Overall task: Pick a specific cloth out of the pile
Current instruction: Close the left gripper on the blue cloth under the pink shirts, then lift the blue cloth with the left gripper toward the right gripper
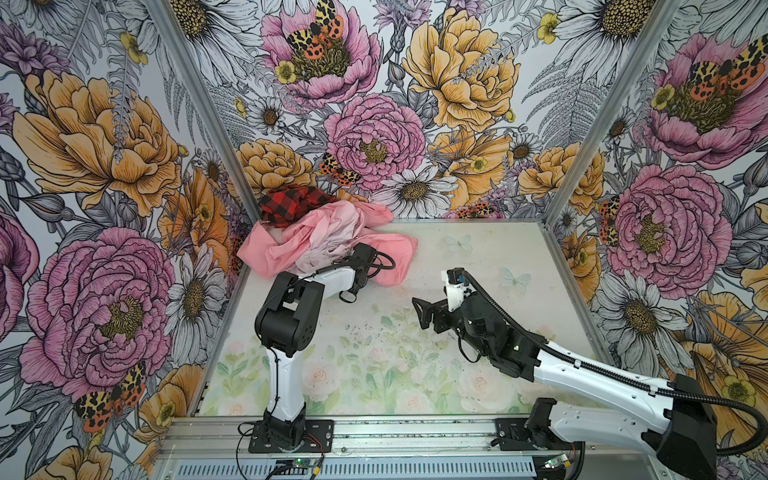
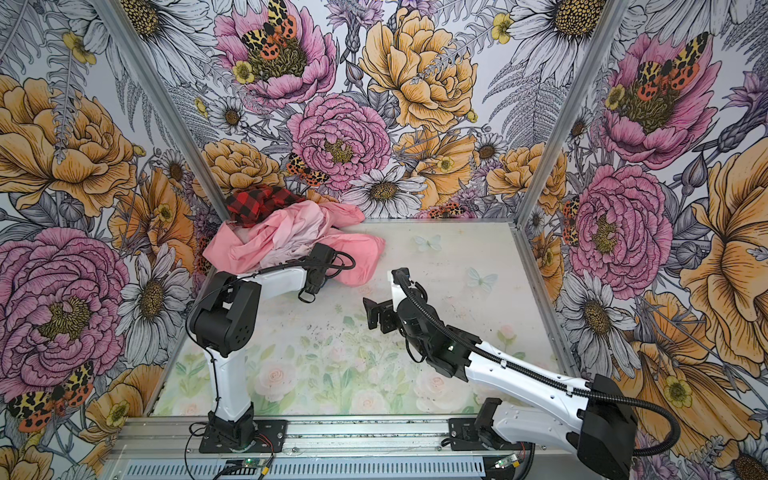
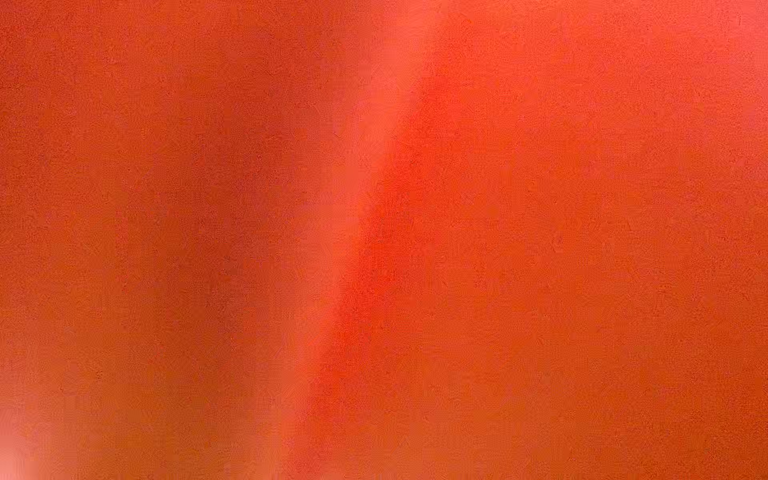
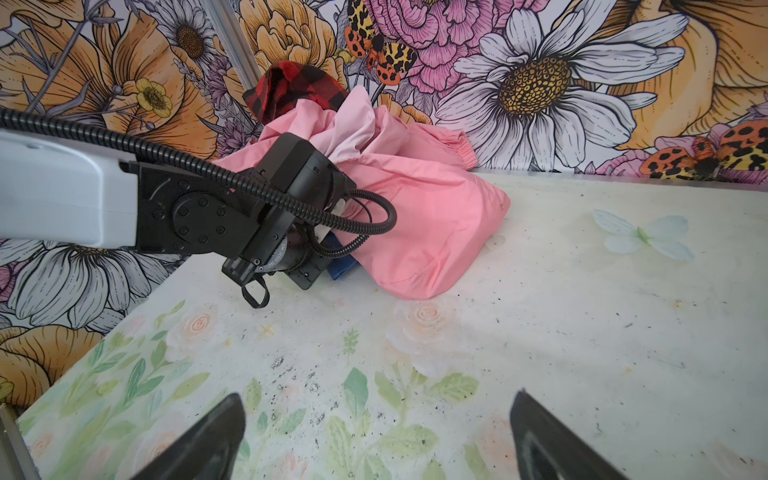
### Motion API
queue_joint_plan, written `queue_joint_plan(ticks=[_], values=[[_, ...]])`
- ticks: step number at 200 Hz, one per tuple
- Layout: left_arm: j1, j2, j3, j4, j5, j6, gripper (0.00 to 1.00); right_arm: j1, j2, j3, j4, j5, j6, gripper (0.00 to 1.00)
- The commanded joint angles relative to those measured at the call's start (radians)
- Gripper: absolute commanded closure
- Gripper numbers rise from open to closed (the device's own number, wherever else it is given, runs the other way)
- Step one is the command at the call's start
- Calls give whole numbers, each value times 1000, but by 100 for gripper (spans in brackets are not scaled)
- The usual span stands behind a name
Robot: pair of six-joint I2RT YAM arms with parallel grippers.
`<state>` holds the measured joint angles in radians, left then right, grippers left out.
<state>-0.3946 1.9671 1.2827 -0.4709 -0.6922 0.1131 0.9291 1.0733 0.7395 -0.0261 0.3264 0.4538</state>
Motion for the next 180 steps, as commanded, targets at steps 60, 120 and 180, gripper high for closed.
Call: queue_joint_plan(ticks=[60, 120, 180], values=[[14, -350, 139, -140, 30, -113, 100, 4, -125, -40, -15, -2, 46, 1], [26, -157, 1244, -357, 105, 44, 100, 15, -138, -38, -15, -5, 64, 1], [-324, -362, 1179, 122, 359, 282, 100, 28, -136, -32, -17, -13, 72, 1]])
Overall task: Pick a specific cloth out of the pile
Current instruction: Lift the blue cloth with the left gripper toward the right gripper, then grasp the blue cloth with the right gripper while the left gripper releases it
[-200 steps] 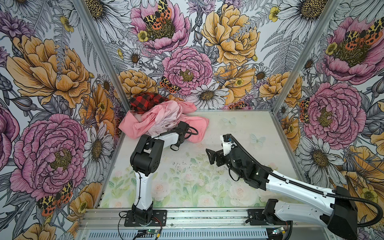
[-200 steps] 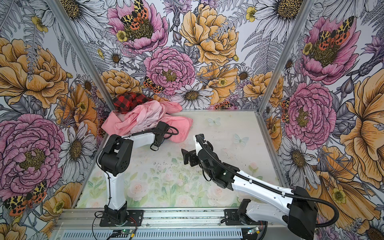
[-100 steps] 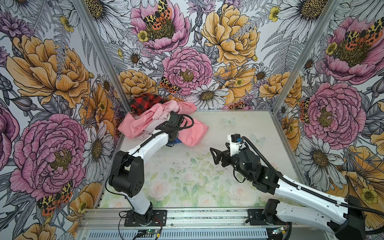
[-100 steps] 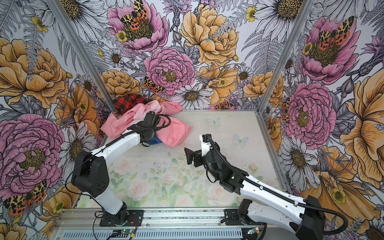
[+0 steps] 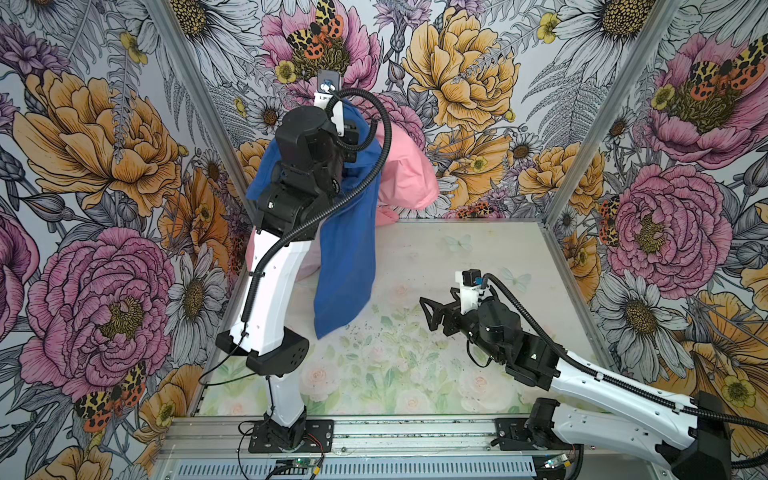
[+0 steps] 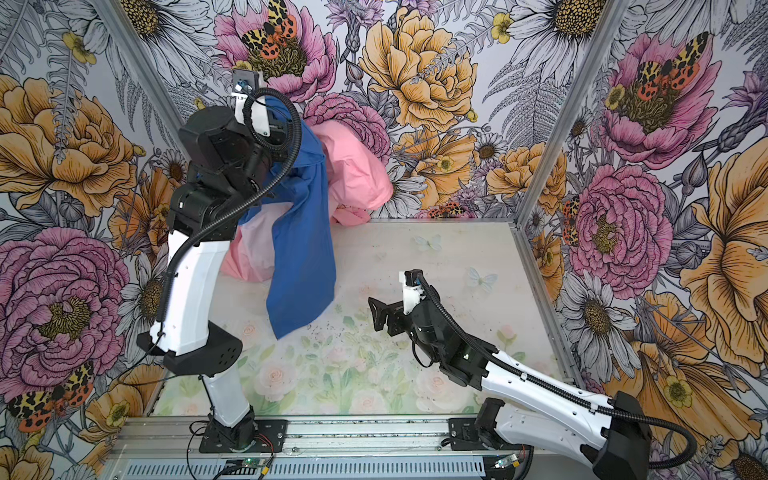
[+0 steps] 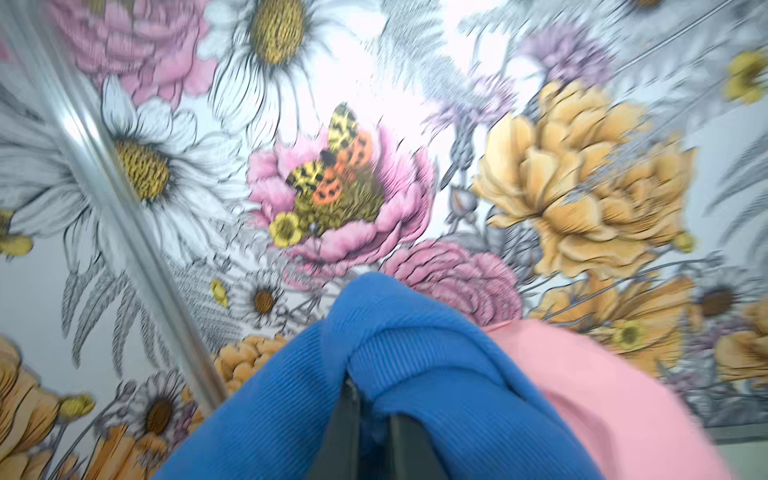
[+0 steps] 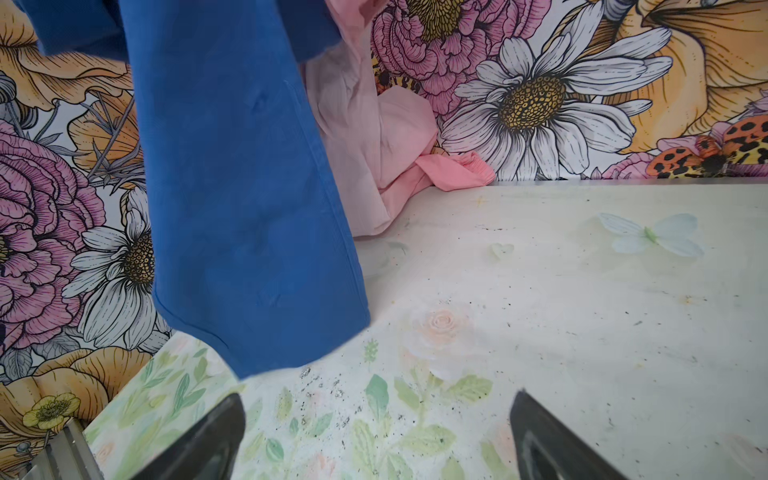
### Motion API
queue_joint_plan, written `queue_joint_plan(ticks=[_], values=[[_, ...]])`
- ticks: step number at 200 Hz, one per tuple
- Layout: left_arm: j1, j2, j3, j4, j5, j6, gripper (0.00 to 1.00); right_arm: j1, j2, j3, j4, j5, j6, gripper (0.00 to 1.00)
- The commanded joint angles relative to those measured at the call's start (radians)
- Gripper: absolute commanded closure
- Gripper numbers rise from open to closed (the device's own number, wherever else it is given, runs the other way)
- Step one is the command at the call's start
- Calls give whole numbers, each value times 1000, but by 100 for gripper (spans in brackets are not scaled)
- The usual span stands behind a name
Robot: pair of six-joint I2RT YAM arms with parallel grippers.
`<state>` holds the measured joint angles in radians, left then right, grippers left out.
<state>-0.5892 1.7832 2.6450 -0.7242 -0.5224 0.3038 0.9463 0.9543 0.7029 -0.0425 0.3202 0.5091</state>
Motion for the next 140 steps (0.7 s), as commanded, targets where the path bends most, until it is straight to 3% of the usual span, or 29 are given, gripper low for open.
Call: queue_joint_plan(ticks=[1, 16, 26, 56, 72, 94, 113, 127, 140], values=[[-135, -185, -195, 389, 196, 92, 100, 12, -17, 4, 0, -7, 17, 0], [-211, -292, -392, 557, 339, 95, 100, 18, -28, 7, -17, 4, 21, 1], [-252, -312, -442, 624, 409, 76, 100, 27, -48, 12, -58, 54, 32, 1], [-273, -122, -159, 430, 520, -30, 100, 34, -217, -21, -215, 210, 103, 1], [-278, -23, -85, 384, 541, -61, 100, 33, -358, -54, -315, 275, 155, 3], [-270, 108, -74, 370, 592, -113, 100, 33, -593, -91, -473, 350, 223, 4], [-248, 209, -82, 362, 731, -212, 100, 33, -772, -98, -602, 402, 256, 4], [-241, 286, -96, 362, 874, -274, 100, 30, -846, -91, -667, 431, 260, 4], [-257, 340, -126, 362, 915, -281, 100, 30, -864, -76, -710, 461, 266, 4]])
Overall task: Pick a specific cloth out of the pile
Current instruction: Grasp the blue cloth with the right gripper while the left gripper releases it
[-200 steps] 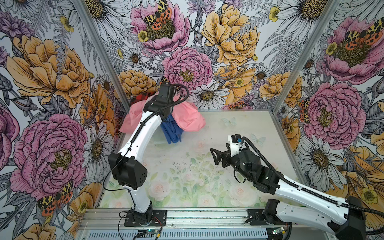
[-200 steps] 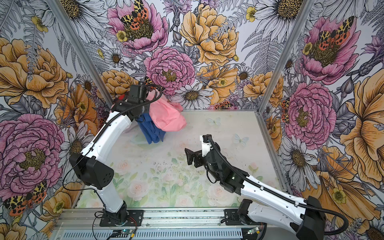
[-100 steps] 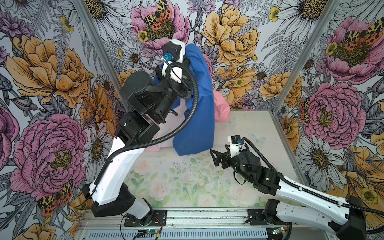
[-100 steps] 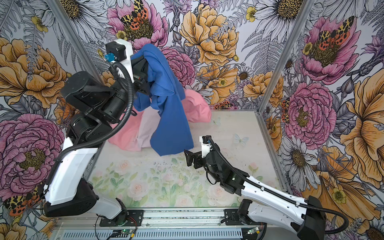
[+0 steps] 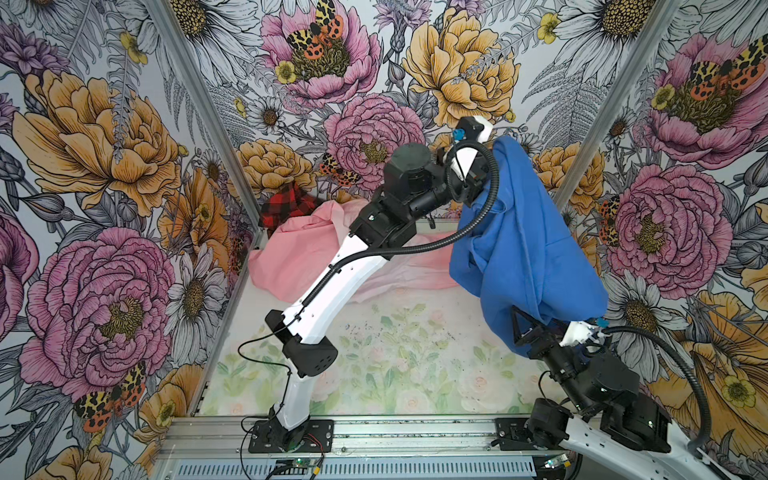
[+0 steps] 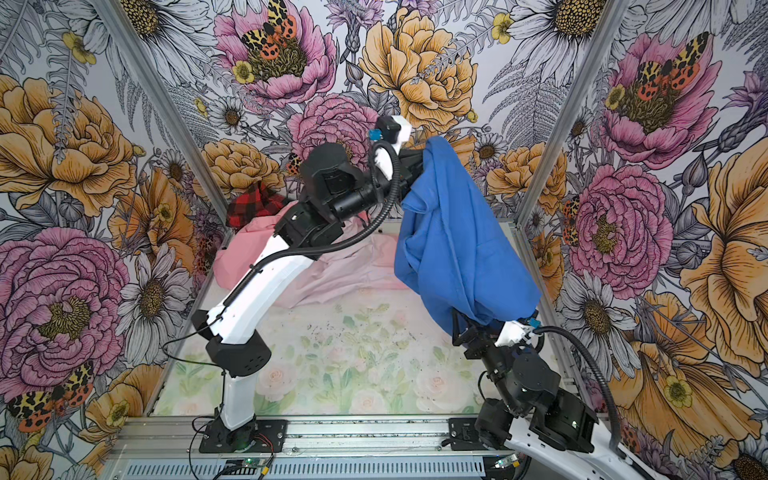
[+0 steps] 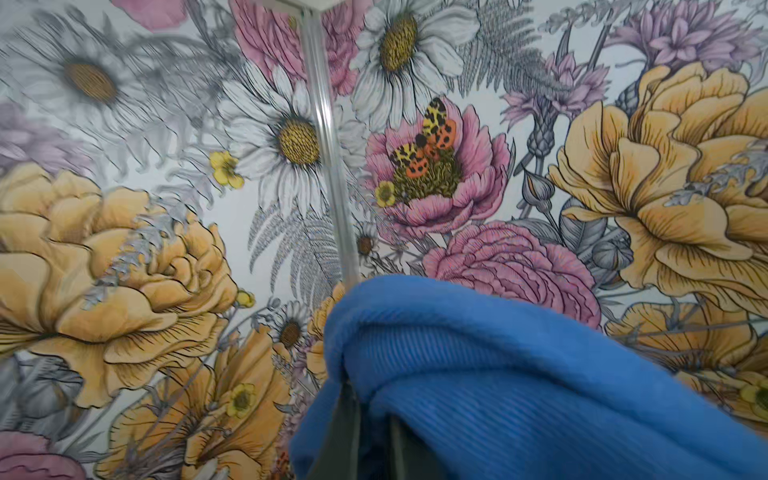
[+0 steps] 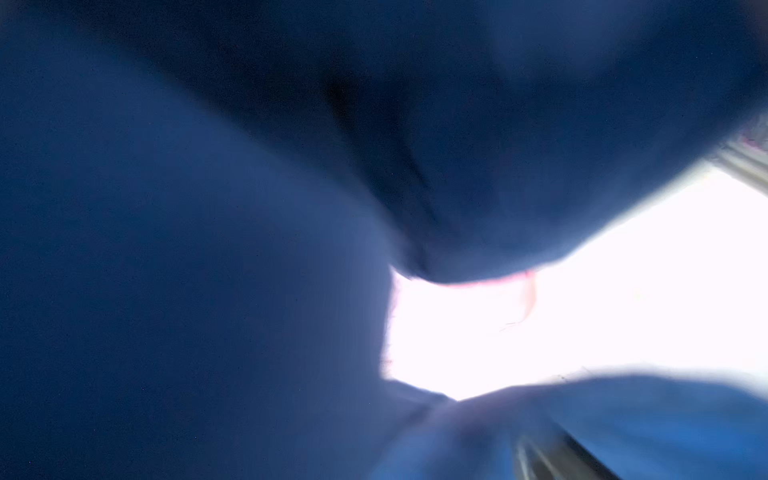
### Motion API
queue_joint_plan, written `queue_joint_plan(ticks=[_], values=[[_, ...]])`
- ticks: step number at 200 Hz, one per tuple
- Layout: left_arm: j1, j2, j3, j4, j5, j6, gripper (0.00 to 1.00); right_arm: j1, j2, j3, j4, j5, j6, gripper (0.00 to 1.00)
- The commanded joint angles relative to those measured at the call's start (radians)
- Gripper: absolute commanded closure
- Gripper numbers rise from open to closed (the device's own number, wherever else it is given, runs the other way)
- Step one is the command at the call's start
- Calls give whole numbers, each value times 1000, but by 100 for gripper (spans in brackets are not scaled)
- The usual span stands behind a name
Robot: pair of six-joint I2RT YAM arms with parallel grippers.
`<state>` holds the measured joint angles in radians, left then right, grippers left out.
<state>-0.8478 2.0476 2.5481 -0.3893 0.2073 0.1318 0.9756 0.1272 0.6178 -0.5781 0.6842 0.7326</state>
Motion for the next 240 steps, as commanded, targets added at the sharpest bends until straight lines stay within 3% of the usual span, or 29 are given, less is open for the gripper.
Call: queue_joint_plan(ticks=[1, 26, 50, 63, 74, 90, 115, 149, 164, 181, 194, 199, 211, 222, 223, 228, 240], values=[[1, 79, -32, 27, 185, -108, 100, 1, -37, 11, -176, 98, 42, 4], [-30, 135, -73, 51, 105, -83, 100, 2, 34, 53, -192, 112, 11, 4], [10, 145, 1, 90, 11, -134, 100, 1, 120, 111, -192, 118, -15, 3], [41, 144, 36, 125, 25, -176, 100, 1, 136, 127, -192, 124, -21, 3], [65, 152, 52, 148, 121, -228, 100, 2, 132, 129, -193, 132, -23, 3], [90, 183, 31, 206, 349, -351, 100, 1, 107, 122, -192, 146, -21, 3], [52, 239, -16, 254, 662, -462, 100, 1, 53, 112, -204, 186, 4, 3], [-45, 238, -150, 239, 851, -445, 100, 0, 42, 138, -233, 240, 15, 3], [-84, 211, -194, 120, 886, -338, 100, 1, 60, 148, -242, 250, 15, 3], [-130, 201, -160, -240, 771, -69, 100, 2, 69, 150, -244, 262, 26, 3], [-148, 196, -194, -359, 644, 13, 97, 2, 69, 144, -244, 271, 31, 3], [-148, 190, -224, -369, 578, 17, 89, 2, 68, 142, -244, 275, 30, 3], [-143, 161, -315, -370, 365, 16, 59, 2, 70, 133, -244, 283, 24, 3], [-144, 120, -390, -364, 141, 20, 45, 2, 77, 127, -248, 289, 24, 3], [-144, 117, -394, -364, 115, 18, 39, 2, 78, 127, -248, 290, 25, 3], [-143, 98, -426, -360, 30, 18, 28, 1, 84, 126, -251, 290, 28, 3], [-141, 45, -491, -357, -146, 20, 6, 1, 109, 128, -257, 289, 33, 3]])
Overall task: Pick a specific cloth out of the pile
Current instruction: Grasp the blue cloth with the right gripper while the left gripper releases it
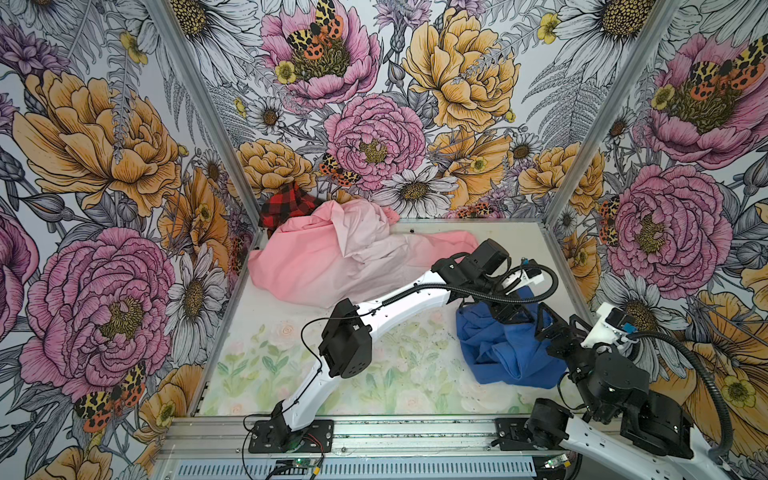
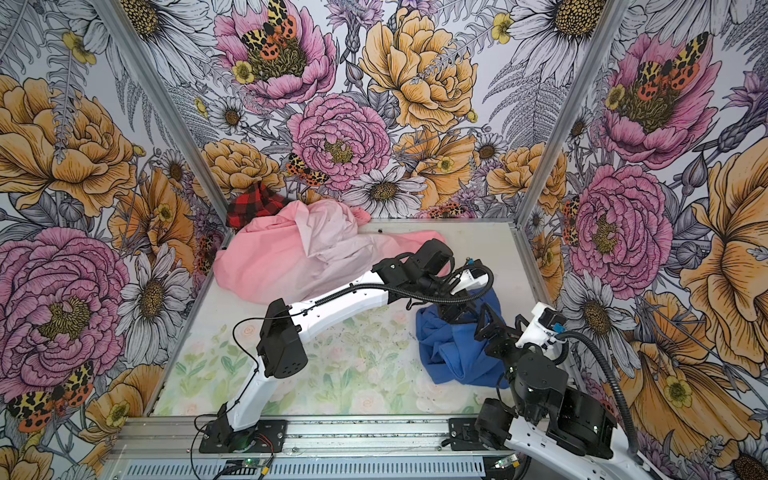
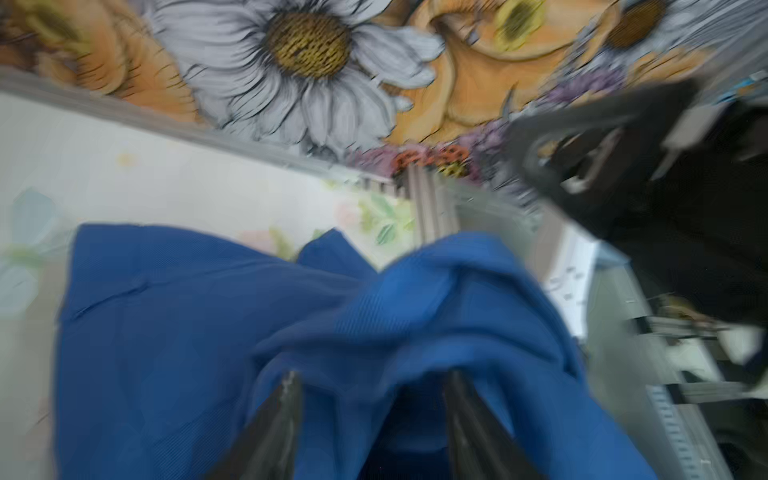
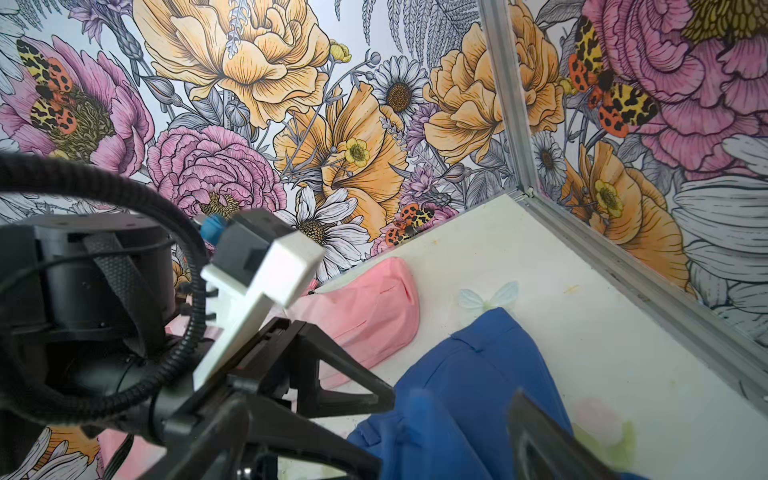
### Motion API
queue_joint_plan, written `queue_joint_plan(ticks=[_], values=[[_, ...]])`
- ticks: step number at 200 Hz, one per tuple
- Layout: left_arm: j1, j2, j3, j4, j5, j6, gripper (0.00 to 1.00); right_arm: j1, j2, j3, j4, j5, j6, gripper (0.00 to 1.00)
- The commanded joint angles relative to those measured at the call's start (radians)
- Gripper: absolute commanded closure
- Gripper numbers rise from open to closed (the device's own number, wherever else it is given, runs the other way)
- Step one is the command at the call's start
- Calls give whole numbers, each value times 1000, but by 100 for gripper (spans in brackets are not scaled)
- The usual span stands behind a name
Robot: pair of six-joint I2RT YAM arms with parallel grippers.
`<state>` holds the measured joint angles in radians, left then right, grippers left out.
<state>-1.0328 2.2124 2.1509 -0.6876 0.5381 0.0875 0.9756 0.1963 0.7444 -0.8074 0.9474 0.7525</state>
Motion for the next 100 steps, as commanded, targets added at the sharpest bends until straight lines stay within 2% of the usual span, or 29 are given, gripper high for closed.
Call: queue_joint_plan(ticks=[1, 12, 29, 47, 57, 80, 100], values=[[44, -126, -102, -59, -490, 63, 5, 1, 43, 2, -29, 26, 15, 3], [54, -187, -177, -46, -599, 49, 1, 1, 79, 6, -38, 19, 22, 2], [88, -327, -342, 2, -639, 0, 1, -3, 166, 17, -55, -6, 43, 2], [136, -511, -531, 64, -599, -53, 1, -39, 292, 45, -94, -73, 89, 1], [172, -587, -611, 55, -560, -77, 1, -99, 381, 67, -125, -158, 108, 1], [224, -734, -746, 0, -453, -88, 1, -314, 562, 67, -144, -486, 94, 4], [232, -816, -795, -56, -426, -87, 1, -389, 645, 56, -139, -563, 55, 4]])
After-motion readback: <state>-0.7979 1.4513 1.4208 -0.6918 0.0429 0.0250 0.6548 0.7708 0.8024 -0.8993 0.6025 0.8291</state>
